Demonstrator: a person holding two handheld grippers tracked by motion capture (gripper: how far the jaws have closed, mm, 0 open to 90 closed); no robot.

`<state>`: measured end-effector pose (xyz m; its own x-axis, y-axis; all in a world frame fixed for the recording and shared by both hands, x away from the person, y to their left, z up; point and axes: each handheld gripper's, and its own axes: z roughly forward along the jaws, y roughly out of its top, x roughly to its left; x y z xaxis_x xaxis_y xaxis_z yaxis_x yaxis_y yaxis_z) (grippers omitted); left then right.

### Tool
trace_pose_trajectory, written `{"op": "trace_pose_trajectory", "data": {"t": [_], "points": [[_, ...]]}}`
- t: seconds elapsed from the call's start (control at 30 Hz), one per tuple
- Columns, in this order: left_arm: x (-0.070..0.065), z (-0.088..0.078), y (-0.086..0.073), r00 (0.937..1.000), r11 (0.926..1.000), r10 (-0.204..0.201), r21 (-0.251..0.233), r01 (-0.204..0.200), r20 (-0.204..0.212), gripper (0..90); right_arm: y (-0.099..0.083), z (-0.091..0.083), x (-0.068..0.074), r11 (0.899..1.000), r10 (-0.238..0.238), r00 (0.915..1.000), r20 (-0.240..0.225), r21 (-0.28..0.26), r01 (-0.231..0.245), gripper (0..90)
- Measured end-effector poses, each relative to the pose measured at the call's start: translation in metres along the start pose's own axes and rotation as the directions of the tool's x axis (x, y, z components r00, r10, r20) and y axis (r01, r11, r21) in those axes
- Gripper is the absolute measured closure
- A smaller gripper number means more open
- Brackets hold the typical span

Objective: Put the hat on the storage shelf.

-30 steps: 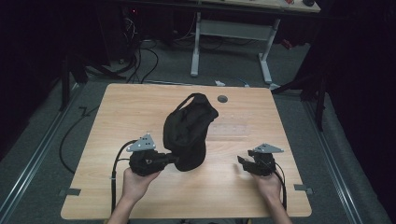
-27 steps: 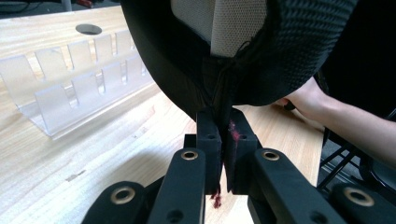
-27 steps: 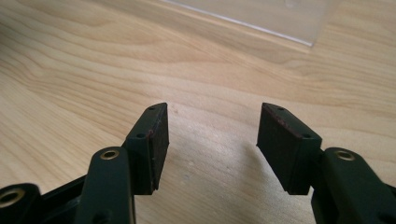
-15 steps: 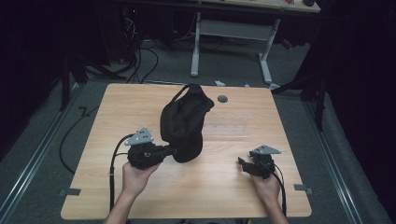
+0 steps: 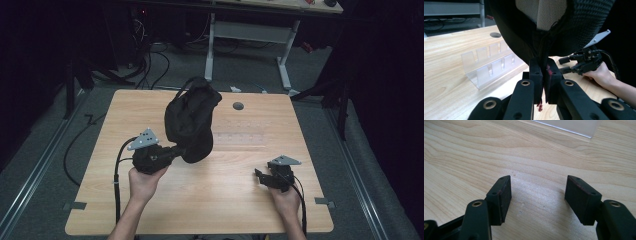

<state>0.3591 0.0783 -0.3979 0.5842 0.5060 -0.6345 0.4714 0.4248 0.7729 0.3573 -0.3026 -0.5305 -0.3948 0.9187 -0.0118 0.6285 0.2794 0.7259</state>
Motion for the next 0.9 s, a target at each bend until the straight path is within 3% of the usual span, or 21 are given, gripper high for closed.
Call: {"op": "trace_pose_trajectory", "data": {"t": [0.47,0.9], "points": [[0.011,0.003,0.015,0.9969,0.9971,0.044,-0.06,-0.048,-0.065,86.1,0.0,0.0,-0.001,1.0,0.01,0.9999,-0.006,-0.001,-0.01,37.8],[0.025,0.027,0.018,0.9872,0.9926,0.078,-0.082,-0.09,-0.139,86.1,0.0,0.0,-0.001,1.0,0.008,0.9999,-0.007,-0.002,-0.008,37.7]]}}
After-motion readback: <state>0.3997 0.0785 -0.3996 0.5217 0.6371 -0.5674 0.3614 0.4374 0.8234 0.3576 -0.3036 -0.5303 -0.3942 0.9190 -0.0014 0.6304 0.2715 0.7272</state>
